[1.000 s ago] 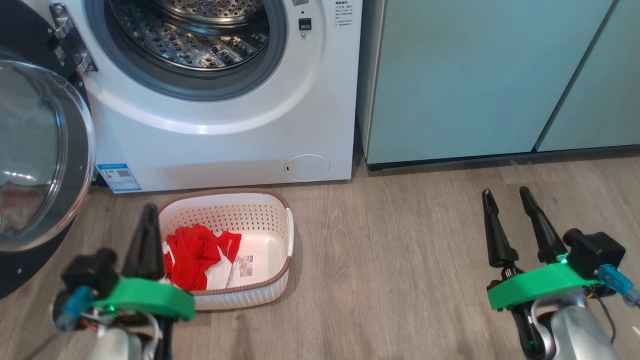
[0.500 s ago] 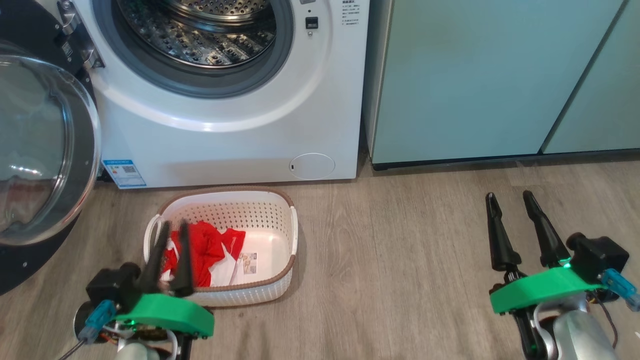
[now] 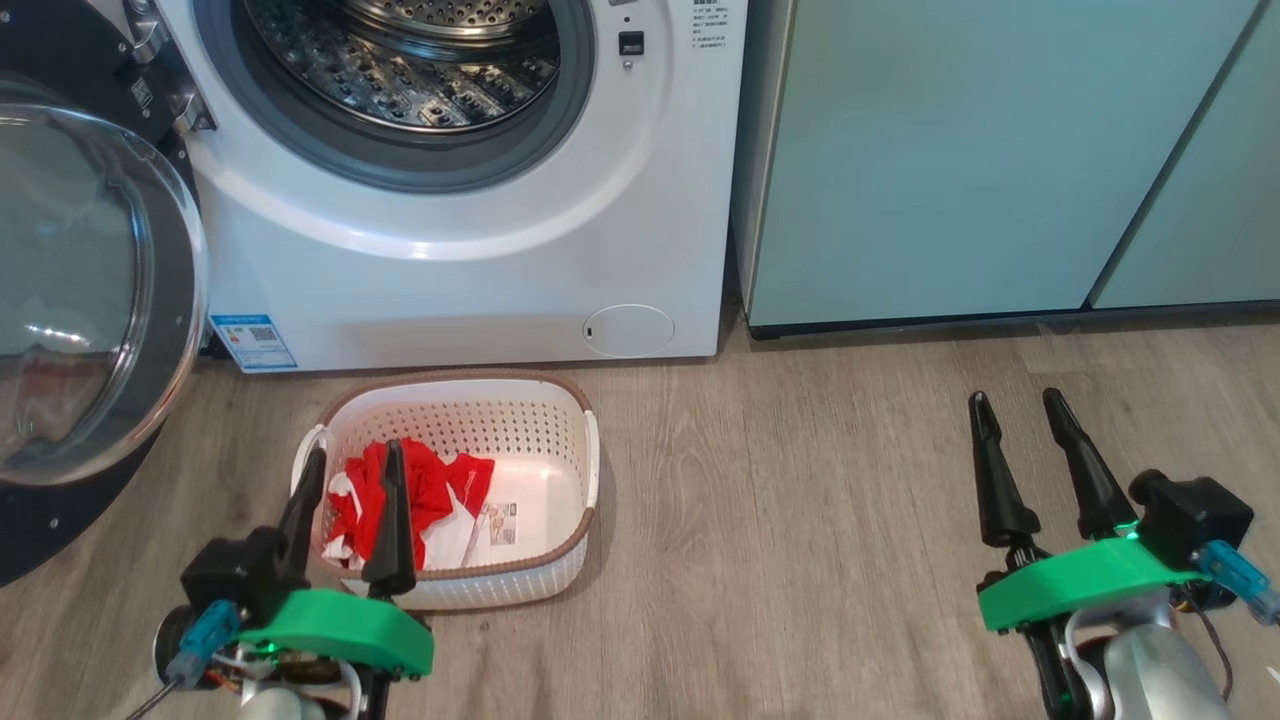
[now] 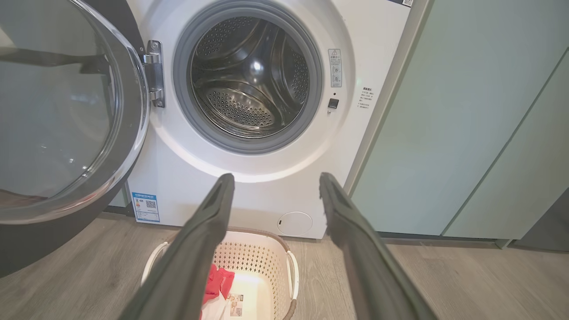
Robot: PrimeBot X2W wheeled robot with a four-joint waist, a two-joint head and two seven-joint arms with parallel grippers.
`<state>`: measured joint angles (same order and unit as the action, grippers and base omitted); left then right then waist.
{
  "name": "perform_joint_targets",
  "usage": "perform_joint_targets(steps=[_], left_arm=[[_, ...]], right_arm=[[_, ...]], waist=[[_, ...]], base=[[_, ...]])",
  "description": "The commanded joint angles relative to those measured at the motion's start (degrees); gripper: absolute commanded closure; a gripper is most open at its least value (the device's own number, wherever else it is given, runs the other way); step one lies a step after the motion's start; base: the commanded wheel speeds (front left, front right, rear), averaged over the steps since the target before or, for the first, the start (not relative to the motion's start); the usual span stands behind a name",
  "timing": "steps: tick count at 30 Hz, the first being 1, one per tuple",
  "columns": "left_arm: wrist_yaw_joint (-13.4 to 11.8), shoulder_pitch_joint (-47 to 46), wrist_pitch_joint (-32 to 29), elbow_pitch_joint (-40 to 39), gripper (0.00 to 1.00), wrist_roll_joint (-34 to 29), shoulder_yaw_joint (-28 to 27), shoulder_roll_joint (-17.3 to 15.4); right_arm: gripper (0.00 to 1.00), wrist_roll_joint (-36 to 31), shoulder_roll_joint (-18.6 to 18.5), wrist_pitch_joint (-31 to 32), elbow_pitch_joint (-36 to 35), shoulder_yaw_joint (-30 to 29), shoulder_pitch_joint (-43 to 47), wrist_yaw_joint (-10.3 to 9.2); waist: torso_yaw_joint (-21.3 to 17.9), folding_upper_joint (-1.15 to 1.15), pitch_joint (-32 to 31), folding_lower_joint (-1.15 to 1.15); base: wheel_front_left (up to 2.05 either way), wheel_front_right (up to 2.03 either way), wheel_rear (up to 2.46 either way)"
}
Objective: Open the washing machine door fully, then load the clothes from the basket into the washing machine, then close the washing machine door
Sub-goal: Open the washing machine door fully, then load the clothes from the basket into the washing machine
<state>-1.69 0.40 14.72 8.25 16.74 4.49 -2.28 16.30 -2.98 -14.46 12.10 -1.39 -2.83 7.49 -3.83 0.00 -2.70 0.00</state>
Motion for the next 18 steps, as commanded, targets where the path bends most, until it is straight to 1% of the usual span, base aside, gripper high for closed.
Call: perform_joint_targets(steps=[1,6,18], left_arm=[[0.16,-1.5,0.28,-1.76,0.0,0.26,-1.38,-0.6],[0.42,-1.44,0.28,-1.57,0.0,0.07,-1.1,-0.6],[-0.02,-1.48,0.28,-2.0,0.0,-0.49,-0.68,-0.6]], right_arm=[[0.0,0.3,0.1,-0.53,-1.67,1.41,-1.62,0.0],[0.0,0.22,0.1,-0.53,-1.57,1.33,-1.65,0.0],[0.0,0.25,0.1,-0.53,-1.31,1.59,-1.77,0.0]], waist=[[0.0,0.0,0.05,0.0],[0.09,0.0,0.15,0.0],[0.24,0.0,0.58,0.0]], base=[[0.0,0.0,0.0],[0.0,0.0,0.0],[0.0,0.0,0.0]])
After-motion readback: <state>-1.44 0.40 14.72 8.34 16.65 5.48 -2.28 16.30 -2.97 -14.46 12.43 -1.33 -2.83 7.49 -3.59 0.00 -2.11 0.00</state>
